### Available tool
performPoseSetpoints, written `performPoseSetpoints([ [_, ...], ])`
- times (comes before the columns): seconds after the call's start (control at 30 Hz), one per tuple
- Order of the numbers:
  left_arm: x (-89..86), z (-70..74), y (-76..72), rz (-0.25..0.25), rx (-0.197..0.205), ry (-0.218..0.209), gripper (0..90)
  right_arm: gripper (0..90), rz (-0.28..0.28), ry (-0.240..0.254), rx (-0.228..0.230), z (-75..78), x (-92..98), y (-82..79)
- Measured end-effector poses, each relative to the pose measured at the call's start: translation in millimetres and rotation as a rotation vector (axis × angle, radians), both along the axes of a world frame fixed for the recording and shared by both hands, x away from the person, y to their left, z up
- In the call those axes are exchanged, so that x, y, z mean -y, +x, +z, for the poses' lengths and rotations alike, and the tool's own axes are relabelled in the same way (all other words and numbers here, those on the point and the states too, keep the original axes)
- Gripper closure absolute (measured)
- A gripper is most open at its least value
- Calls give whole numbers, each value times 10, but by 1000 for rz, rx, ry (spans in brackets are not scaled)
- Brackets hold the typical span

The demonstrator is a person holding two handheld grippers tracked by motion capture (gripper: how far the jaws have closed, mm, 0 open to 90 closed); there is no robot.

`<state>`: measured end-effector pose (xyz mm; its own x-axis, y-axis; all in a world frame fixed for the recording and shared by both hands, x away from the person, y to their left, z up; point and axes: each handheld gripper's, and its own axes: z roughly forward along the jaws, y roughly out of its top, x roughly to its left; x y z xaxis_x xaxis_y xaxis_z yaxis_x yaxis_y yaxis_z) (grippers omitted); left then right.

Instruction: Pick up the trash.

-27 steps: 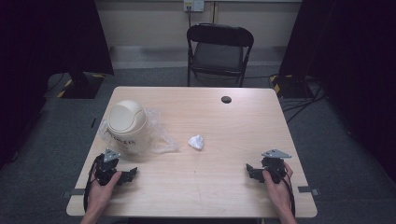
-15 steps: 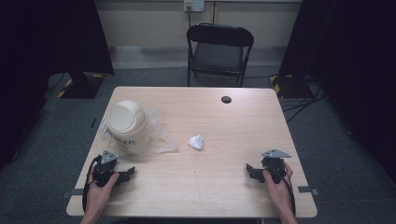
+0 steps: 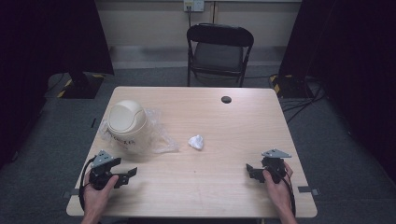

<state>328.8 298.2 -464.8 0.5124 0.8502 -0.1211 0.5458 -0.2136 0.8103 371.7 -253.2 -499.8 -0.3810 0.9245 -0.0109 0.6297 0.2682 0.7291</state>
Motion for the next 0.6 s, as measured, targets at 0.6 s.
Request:
performPoseSetpoints([
  [0.6,28,626,166,-57,113,45,188,106,-1,0,0,0,-1,1],
])
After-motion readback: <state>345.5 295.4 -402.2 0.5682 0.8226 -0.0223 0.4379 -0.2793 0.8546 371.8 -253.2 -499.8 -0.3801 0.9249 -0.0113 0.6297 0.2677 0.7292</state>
